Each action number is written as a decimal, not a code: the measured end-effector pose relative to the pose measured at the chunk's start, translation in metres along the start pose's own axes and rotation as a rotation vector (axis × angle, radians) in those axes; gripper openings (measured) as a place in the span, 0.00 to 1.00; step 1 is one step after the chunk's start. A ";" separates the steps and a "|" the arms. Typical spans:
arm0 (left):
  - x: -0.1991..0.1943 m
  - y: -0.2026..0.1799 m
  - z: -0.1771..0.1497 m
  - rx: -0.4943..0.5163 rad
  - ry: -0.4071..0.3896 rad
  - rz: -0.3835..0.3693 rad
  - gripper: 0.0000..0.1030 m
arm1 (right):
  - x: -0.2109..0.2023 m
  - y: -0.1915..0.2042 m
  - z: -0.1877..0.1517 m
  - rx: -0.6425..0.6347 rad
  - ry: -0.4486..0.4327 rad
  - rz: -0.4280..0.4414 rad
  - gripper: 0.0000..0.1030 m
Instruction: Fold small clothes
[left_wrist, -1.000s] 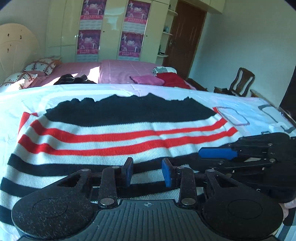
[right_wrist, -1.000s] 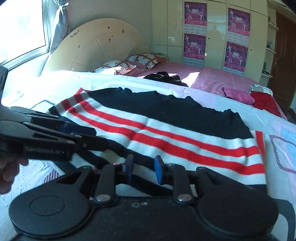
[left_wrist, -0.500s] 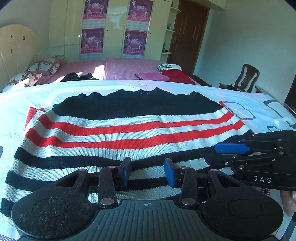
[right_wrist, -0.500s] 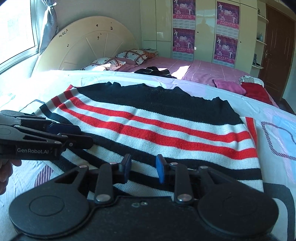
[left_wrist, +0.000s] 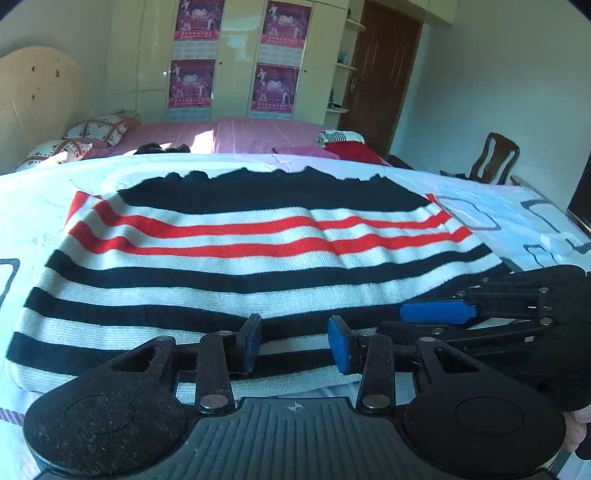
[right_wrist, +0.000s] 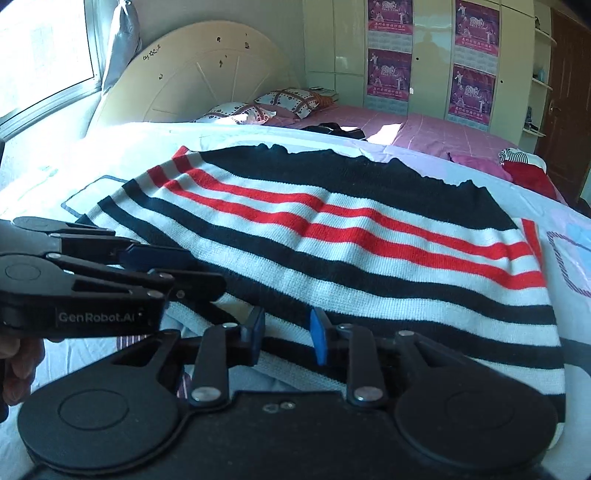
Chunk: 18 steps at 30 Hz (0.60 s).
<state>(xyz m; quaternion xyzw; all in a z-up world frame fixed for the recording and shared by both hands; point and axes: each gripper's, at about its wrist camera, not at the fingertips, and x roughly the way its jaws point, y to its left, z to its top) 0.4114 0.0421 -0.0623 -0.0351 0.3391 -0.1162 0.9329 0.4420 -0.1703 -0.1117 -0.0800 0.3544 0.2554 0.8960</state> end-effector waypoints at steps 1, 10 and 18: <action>-0.004 0.006 -0.001 -0.007 -0.010 0.024 0.39 | -0.007 -0.004 -0.001 0.004 -0.016 -0.013 0.26; -0.041 0.097 -0.033 -0.161 -0.017 0.062 0.38 | -0.054 -0.103 -0.052 0.132 0.030 -0.238 0.24; -0.046 0.104 -0.017 -0.189 -0.059 0.125 0.38 | -0.068 -0.099 -0.045 0.130 -0.014 -0.238 0.29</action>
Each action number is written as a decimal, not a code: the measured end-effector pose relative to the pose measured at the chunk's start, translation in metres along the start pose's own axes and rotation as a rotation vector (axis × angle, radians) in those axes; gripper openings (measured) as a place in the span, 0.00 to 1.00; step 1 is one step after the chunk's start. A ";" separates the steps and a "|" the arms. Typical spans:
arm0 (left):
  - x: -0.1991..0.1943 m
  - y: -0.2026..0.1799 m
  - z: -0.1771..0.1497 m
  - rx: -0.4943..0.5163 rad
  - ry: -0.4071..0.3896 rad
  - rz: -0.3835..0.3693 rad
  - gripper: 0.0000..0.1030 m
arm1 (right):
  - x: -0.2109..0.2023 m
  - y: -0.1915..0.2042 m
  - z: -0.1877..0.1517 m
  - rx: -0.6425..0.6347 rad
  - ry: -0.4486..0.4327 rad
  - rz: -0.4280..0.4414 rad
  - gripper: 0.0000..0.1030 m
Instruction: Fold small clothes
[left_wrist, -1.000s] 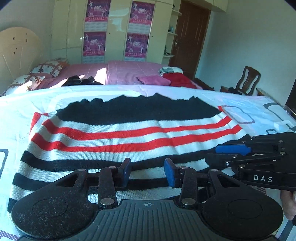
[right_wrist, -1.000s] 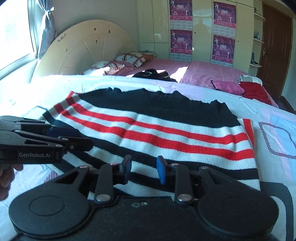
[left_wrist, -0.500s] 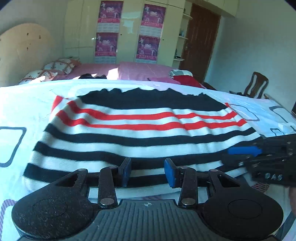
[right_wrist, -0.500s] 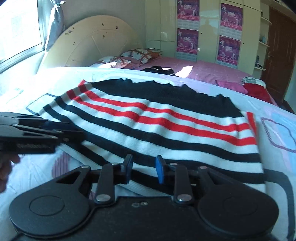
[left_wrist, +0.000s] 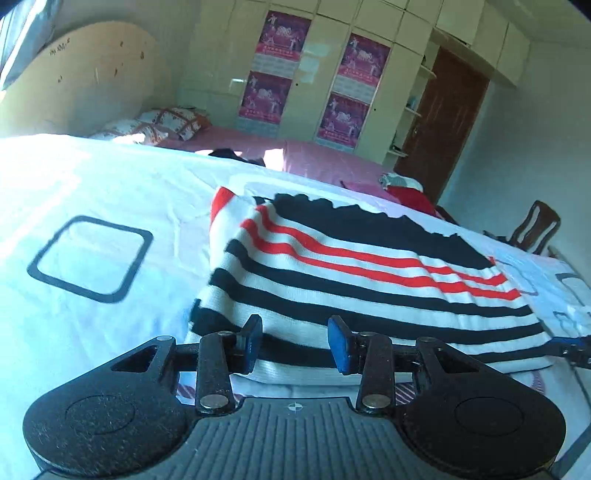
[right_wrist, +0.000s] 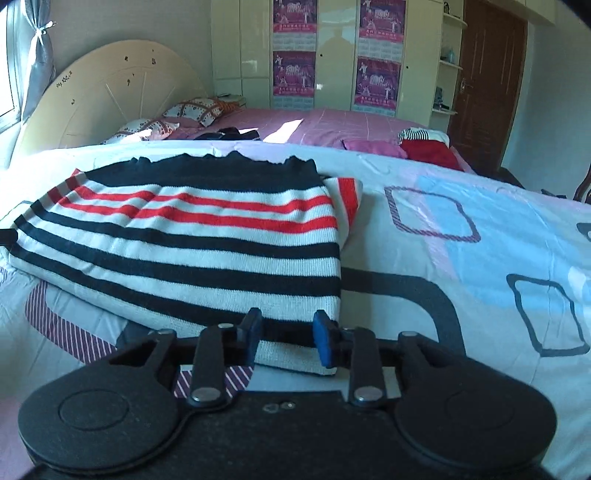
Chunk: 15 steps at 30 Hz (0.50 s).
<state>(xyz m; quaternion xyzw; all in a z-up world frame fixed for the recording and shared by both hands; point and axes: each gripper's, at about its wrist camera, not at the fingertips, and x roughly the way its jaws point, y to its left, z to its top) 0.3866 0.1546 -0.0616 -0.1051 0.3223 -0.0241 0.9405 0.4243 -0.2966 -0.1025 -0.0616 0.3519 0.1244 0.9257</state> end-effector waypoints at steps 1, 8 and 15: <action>0.006 0.004 0.000 0.005 0.029 0.032 0.38 | 0.003 -0.003 -0.002 0.004 0.016 -0.009 0.29; 0.009 0.007 0.010 0.013 0.038 0.028 0.38 | 0.005 -0.013 0.003 0.058 0.023 -0.012 0.29; 0.046 0.004 0.020 0.043 0.056 0.073 0.38 | 0.041 -0.004 0.028 0.022 0.034 -0.020 0.29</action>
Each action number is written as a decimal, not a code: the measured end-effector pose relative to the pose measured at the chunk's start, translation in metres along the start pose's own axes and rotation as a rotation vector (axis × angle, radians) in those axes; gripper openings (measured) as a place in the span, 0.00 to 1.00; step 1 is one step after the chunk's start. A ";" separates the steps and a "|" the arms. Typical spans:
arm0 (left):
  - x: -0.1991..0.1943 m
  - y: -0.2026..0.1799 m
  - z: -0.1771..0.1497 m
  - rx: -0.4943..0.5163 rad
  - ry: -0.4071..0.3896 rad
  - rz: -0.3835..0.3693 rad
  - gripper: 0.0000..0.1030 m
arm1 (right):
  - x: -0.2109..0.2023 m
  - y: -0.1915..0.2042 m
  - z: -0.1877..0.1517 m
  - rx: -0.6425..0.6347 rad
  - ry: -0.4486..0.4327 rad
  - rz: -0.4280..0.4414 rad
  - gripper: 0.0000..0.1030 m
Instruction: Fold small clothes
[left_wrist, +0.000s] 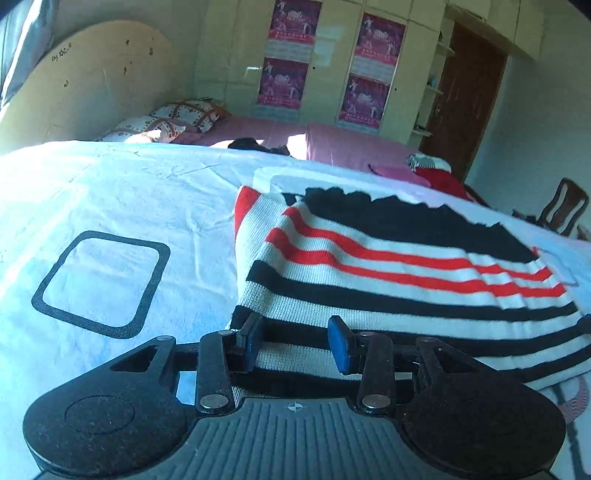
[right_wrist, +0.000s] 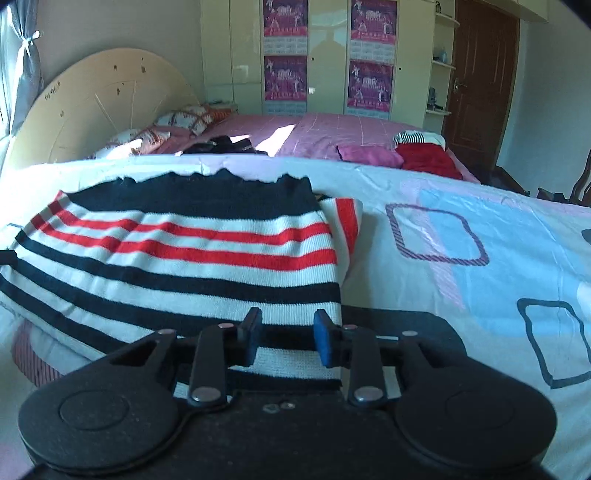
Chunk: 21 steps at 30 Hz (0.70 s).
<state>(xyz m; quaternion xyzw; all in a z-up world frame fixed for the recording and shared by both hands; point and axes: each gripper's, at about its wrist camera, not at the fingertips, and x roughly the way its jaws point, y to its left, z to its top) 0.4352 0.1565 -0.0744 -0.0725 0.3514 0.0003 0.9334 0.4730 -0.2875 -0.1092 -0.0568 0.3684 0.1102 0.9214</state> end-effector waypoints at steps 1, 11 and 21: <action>0.002 0.000 0.001 -0.004 -0.001 0.009 0.38 | 0.009 0.000 -0.002 -0.007 0.027 -0.006 0.30; -0.047 0.010 -0.019 -0.146 -0.012 -0.022 0.39 | -0.026 0.005 -0.008 0.014 -0.045 0.029 0.32; -0.043 0.034 -0.076 -0.620 0.018 -0.223 0.40 | -0.040 0.044 -0.009 0.081 -0.139 0.138 0.07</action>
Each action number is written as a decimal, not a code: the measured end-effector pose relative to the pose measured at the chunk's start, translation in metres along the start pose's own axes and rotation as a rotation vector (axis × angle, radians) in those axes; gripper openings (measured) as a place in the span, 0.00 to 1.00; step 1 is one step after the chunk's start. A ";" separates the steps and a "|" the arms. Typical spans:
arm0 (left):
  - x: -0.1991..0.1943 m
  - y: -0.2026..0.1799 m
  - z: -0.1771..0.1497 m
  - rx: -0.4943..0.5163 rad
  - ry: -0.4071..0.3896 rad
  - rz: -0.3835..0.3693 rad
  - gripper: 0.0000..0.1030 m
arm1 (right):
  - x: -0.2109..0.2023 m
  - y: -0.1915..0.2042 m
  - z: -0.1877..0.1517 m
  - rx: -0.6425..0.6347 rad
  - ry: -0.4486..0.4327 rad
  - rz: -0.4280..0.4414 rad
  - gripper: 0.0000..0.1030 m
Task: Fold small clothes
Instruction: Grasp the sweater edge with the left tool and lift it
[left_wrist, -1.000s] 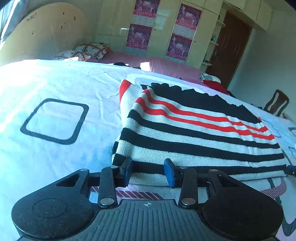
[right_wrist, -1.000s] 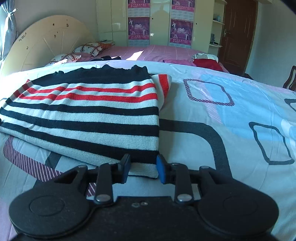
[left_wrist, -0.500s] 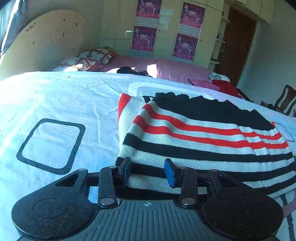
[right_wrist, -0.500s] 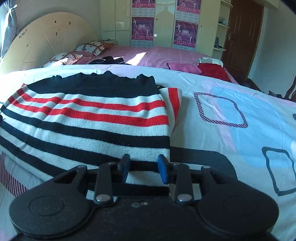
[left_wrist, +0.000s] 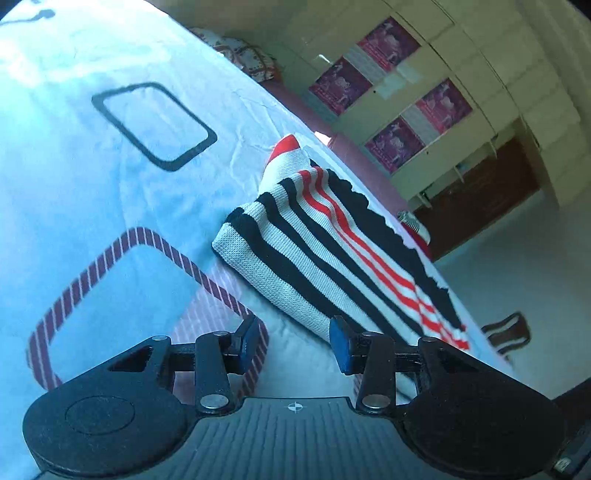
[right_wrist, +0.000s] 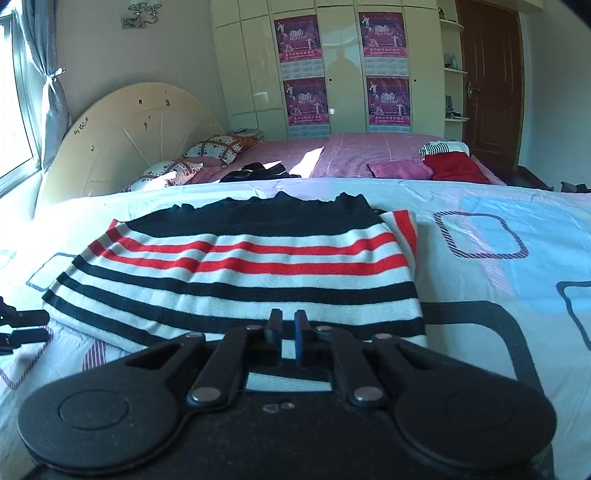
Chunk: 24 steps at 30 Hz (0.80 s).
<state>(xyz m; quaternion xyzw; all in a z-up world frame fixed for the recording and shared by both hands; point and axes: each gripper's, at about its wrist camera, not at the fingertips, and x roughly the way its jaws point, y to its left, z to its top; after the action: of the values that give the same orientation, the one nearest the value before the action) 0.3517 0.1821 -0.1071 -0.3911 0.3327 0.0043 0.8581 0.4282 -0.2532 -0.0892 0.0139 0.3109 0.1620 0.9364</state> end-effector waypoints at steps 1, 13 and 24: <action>0.004 0.005 -0.001 -0.055 -0.003 -0.020 0.40 | 0.001 0.003 0.002 0.001 -0.005 0.010 0.07; 0.051 0.020 -0.007 -0.323 -0.106 -0.134 0.40 | 0.032 0.025 0.018 -0.012 -0.007 0.086 0.05; 0.088 0.011 0.006 -0.341 -0.170 -0.163 0.40 | 0.082 0.051 0.033 -0.049 0.017 0.160 0.03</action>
<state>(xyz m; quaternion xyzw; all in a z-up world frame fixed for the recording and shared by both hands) 0.4202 0.1718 -0.1623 -0.5547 0.2207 0.0242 0.8019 0.4948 -0.1768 -0.1033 0.0145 0.3126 0.2441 0.9179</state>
